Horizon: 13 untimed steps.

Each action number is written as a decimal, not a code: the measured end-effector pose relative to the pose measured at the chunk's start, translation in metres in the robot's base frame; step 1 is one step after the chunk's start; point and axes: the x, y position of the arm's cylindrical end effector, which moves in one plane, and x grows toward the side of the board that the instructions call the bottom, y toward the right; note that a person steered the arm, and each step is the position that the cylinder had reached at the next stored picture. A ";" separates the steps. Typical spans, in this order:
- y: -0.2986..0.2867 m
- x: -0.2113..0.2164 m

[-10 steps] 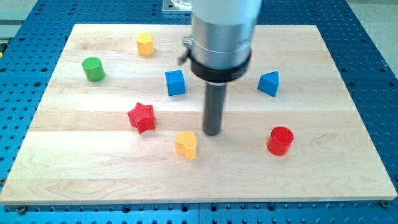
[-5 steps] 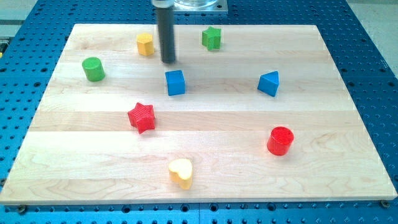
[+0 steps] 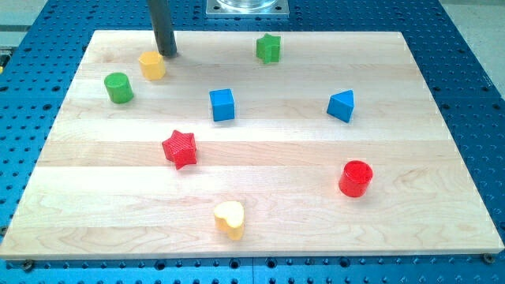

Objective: Move the hexagon to the top left of the yellow heart

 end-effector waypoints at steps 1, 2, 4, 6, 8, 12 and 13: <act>-0.027 0.000; -0.028 0.000; -0.028 0.001; -0.007 0.048; -0.023 -0.001; -0.005 0.059; 0.034 0.114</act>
